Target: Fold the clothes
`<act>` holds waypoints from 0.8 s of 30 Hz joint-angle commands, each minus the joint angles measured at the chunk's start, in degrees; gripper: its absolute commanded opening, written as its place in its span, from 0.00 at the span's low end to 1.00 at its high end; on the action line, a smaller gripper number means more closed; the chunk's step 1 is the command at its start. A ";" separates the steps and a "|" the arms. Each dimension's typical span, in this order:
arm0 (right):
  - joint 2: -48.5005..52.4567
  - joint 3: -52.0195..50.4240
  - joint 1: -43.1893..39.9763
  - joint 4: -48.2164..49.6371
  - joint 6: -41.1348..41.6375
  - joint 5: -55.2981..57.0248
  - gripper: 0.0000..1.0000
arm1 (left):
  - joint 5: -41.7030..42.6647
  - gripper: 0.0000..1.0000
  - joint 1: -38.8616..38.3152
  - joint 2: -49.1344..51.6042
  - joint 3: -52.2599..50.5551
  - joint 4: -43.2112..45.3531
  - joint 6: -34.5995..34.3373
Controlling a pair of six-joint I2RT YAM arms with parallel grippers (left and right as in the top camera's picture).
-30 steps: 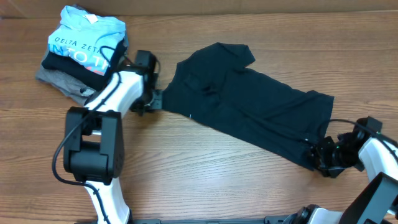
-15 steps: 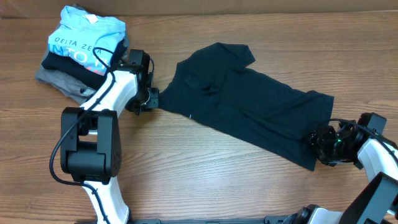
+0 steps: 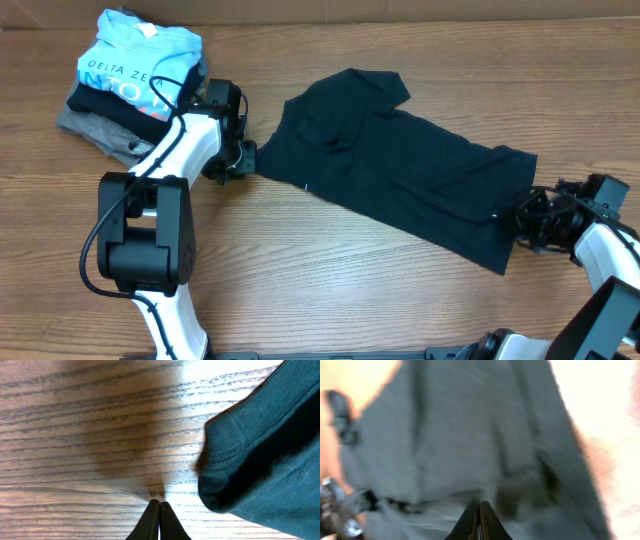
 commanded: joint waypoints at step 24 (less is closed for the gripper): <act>0.33 -2.58 -0.39 3.06 5.64 8.63 0.27 | 2.40 0.04 -0.39 0.26 0.70 0.24 -1.18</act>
